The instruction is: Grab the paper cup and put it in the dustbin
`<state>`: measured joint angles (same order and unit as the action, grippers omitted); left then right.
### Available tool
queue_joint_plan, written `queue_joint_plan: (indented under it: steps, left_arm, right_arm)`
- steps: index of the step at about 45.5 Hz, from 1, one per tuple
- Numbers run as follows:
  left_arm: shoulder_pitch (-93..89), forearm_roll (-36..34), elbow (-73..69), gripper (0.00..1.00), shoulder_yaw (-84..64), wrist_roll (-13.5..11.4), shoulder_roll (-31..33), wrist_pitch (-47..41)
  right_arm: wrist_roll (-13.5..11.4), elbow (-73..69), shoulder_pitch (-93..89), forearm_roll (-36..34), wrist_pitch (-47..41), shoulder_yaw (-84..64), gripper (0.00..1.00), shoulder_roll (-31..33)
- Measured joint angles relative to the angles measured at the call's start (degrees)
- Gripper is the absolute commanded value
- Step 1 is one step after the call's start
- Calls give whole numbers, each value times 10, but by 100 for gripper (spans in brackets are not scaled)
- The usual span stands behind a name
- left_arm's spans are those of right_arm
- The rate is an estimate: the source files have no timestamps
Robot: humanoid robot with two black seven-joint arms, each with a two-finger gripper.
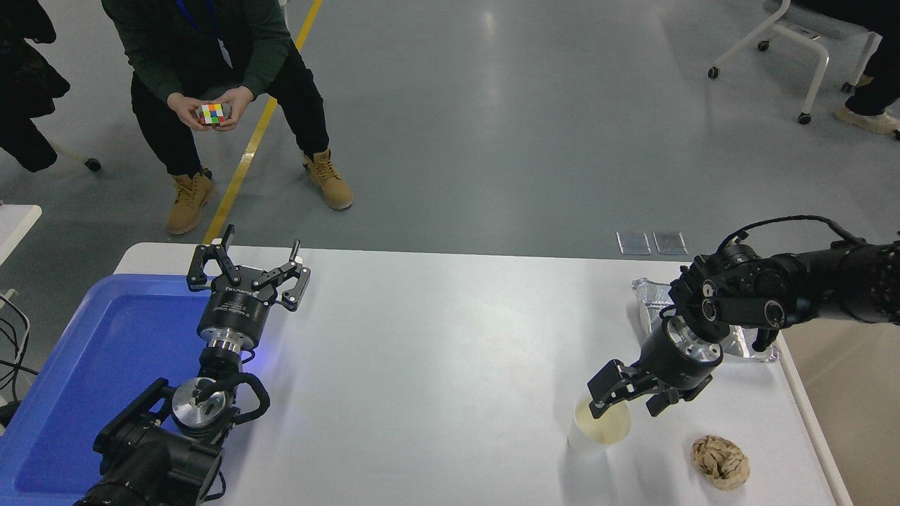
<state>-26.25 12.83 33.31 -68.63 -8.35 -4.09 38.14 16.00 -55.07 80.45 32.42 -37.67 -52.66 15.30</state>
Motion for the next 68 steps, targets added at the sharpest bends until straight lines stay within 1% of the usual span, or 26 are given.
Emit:
queue_joint_plan:
  steps: [11, 14, 15, 17, 20, 22, 25, 27, 28, 30, 31, 50, 61, 68]
  left_arm:
    - [0, 0, 0, 99, 0, 0, 0, 0]
    - [0, 0, 0, 99, 0, 0, 0, 0]
    - [0, 0, 0, 99, 0, 0, 0, 0]
    - [0, 0, 0, 99, 0, 0, 0, 0]
    - [0, 0, 0, 99, 0, 0, 0, 0]
    - [0, 0, 0, 99, 0, 0, 0, 0]
    - [0, 0, 0, 99, 0, 0, 0, 0]
    - [0, 0, 0, 99, 0, 0, 0, 0]
    - [0, 0, 0, 99, 0, 0, 0, 0]
    - [0, 0, 0, 99, 0, 0, 0, 0]
    - [0, 0, 0, 99, 0, 0, 0, 0]
    - [0, 0, 0, 99, 0, 0, 0, 0]
    - [0, 0, 0, 99, 0, 0, 0, 0]
    - [0, 0, 0, 99, 0, 0, 0, 0]
  right_arm:
    - [1, 7, -14, 1, 13, 1, 96, 0]
    - [1, 8, -17, 2, 15, 1, 89, 0]
    - [1, 8, -18, 2, 16, 1, 85, 0]
    - [1, 9, -20, 3, 17, 1, 72, 0]
    - [1, 9, -23, 6, 20, 1, 58, 0]
    - [1, 10, -25, 7, 22, 1, 51, 0]
    - [2, 10, -27, 10, 26, 1, 44, 0]
    - [2, 11, -29, 13, 29, 1, 36, 0]
    - [2, 11, -30, 13, 30, 1, 28, 0]
    - [3, 12, -31, 14, 32, 0, 3, 0]
    - [3, 12, -32, 15, 33, 0, 0, 0]
    - [6, 14, -36, 35, 39, -4, 0, 2]
    - [6, 14, -36, 37, 38, -5, 0, 3]
    - [7, 8, -25, 33, 29, -5, 0, 16]
